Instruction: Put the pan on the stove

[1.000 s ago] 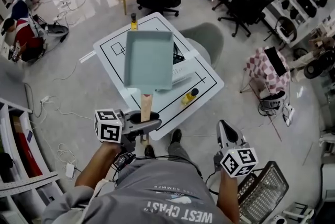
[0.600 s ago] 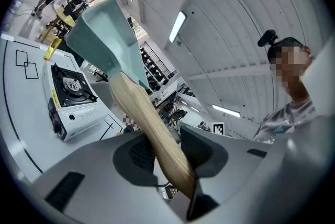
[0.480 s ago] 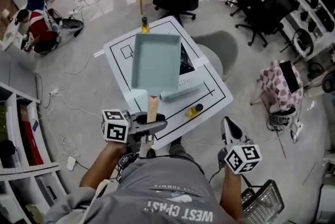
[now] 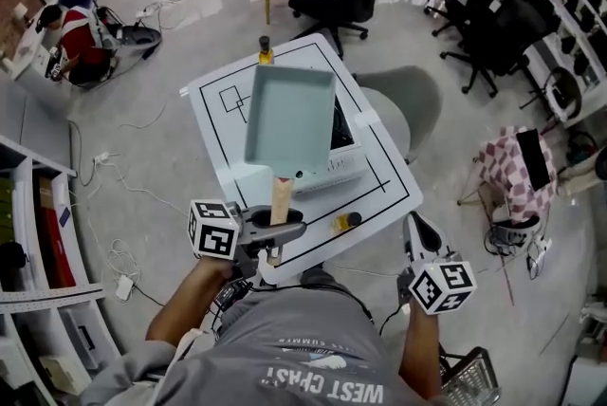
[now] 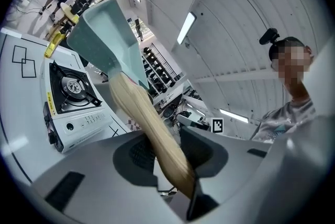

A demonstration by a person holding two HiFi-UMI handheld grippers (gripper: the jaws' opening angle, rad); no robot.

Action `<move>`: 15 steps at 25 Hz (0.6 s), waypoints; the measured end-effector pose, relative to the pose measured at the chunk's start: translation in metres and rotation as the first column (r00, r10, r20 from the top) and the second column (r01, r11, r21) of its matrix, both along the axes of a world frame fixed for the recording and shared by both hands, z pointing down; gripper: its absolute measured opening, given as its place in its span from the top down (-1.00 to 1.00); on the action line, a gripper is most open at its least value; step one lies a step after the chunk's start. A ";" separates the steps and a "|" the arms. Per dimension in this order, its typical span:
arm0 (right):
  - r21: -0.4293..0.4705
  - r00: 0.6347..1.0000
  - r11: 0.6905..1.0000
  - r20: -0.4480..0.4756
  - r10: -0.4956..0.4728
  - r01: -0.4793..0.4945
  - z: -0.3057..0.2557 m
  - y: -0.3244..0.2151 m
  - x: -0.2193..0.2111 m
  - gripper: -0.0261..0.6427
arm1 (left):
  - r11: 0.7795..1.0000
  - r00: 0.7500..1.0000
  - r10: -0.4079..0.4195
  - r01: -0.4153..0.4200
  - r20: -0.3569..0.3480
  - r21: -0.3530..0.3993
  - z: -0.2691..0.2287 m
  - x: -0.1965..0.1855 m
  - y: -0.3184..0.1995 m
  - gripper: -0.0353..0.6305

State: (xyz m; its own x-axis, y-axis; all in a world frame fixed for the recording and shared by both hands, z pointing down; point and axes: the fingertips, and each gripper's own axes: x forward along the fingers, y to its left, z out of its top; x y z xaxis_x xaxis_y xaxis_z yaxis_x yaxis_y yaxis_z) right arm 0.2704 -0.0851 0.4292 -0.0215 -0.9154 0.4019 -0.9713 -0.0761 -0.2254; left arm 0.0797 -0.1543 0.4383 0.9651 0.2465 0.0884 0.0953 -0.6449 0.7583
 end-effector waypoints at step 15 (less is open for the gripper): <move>-0.063 1.000 0.998 0.026 -0.010 0.012 0.031 -0.027 0.043 0.89 | 0.998 0.999 -0.012 0.014 0.042 -0.058 0.045 0.048 -0.035 0.52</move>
